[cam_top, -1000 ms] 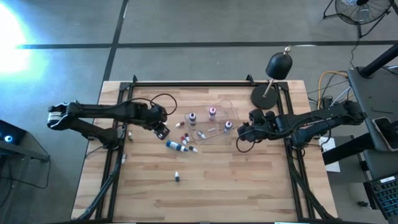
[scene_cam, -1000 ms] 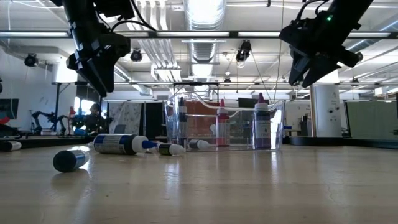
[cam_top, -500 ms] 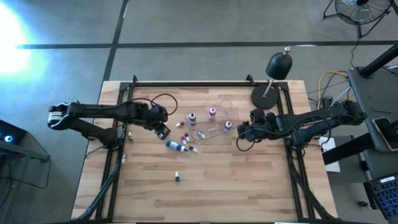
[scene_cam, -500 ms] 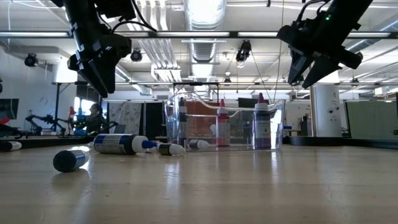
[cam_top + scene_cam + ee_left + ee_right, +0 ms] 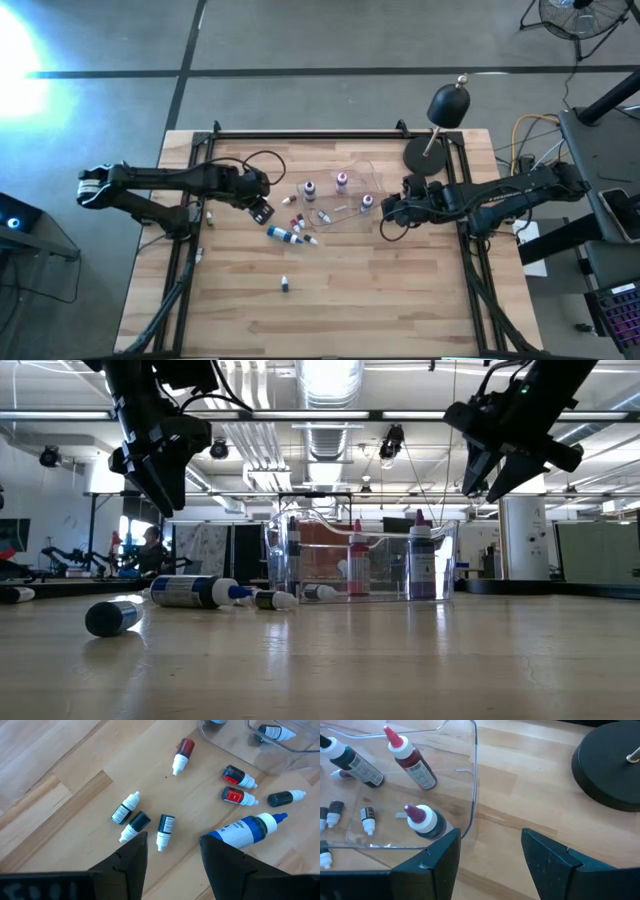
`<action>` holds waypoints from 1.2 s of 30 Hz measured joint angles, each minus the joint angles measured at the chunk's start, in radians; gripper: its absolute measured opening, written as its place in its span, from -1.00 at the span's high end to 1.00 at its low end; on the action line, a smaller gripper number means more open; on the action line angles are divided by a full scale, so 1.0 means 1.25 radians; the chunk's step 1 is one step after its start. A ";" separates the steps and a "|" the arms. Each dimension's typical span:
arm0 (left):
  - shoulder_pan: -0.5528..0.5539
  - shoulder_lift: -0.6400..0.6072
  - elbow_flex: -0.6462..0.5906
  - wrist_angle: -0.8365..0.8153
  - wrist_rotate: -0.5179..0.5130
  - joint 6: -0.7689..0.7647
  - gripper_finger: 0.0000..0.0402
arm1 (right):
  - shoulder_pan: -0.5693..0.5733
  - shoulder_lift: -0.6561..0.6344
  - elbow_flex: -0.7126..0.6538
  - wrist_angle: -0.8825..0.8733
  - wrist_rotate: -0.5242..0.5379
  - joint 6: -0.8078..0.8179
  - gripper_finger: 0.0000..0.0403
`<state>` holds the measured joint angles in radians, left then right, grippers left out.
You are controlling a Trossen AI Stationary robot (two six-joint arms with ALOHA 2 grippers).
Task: Pick & Place food coloring
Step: Put the small dark red food coloring bottle into the transparent container
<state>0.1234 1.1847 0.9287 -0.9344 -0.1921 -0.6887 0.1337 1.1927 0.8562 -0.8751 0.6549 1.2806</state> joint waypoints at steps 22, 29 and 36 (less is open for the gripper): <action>0.006 0.004 0.000 0.229 0.011 0.195 0.21 | -0.002 0.000 0.000 0.032 0.000 -0.022 -0.01; 0.061 0.004 -0.078 0.292 0.095 0.447 0.21 | -0.002 0.000 0.000 0.032 0.000 -0.025 -0.01; 0.124 0.005 -0.262 0.584 0.217 0.555 0.21 | -0.002 0.000 0.000 0.033 -0.001 -0.025 -0.01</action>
<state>0.2778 1.1904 0.6015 -0.2039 0.0786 0.0057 0.1307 1.1927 0.8562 -0.8341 0.6540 1.2497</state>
